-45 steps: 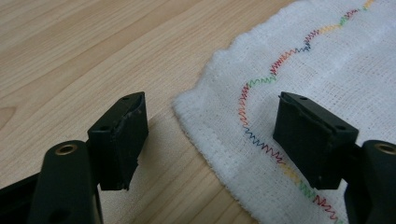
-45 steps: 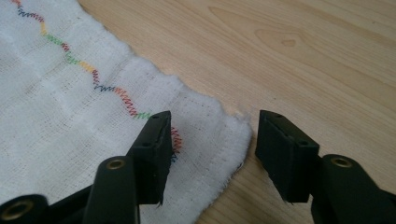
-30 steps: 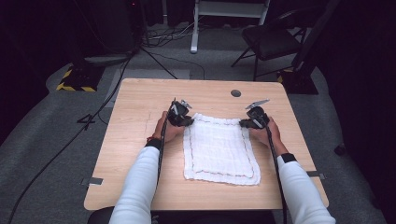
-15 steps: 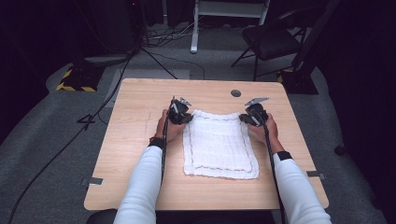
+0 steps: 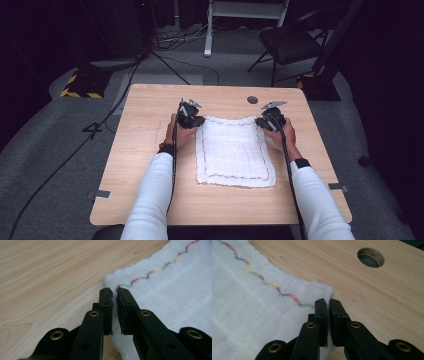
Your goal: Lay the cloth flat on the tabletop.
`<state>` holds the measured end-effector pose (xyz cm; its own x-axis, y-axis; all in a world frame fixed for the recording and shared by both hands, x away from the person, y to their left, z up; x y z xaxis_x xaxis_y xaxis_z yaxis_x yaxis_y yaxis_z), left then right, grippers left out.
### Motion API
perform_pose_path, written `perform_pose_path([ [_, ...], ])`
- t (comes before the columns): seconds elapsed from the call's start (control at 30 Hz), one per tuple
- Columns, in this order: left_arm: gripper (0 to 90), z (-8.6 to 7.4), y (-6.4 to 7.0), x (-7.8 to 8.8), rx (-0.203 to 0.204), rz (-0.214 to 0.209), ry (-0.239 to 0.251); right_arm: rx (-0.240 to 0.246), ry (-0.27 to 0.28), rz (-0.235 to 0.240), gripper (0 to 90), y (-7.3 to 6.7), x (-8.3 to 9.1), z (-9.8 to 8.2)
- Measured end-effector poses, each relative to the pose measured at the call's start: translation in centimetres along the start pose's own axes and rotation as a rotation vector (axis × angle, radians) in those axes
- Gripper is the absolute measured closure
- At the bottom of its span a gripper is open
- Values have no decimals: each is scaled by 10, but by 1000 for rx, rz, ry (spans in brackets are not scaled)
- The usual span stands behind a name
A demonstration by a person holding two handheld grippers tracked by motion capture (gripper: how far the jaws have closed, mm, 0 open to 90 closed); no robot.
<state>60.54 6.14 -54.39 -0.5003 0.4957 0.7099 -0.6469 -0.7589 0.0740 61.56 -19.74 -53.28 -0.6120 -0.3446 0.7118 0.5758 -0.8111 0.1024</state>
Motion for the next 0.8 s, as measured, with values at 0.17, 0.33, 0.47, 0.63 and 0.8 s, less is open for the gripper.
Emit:
perform_pose_path([
  [0.17, 850, -3, -2, -2, -3, 1, -7, 6, 17, 16, 619, -14, 3, 2],
  [0.33, 852, -3, -2, -5, -3, 3, -12, 70, 76, 182, 537, -68, 20, 10],
  [0.47, 852, -4, -2, -6, 3, 5, -15, 134, 96, 291, 506, -111, 29, 10],
  [0.63, 851, -6, -2, -5, 4, 3, -18, 263, 110, 440, 479, -185, 48, 3],
  [0.8, 850, -8, -1, -6, 16, -3, -14, 359, 88, 545, 471, -240, 60, -13],
])
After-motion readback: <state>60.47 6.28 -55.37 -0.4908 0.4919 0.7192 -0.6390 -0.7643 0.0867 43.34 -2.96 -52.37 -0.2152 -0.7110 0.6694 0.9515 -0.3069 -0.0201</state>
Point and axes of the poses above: each handheld gripper's, and its own axes: x roughly backward along the jaws, z roughly out of its top, y roughly to its right, the point moved 9 cm from there along -x, roughly forward along the jaws
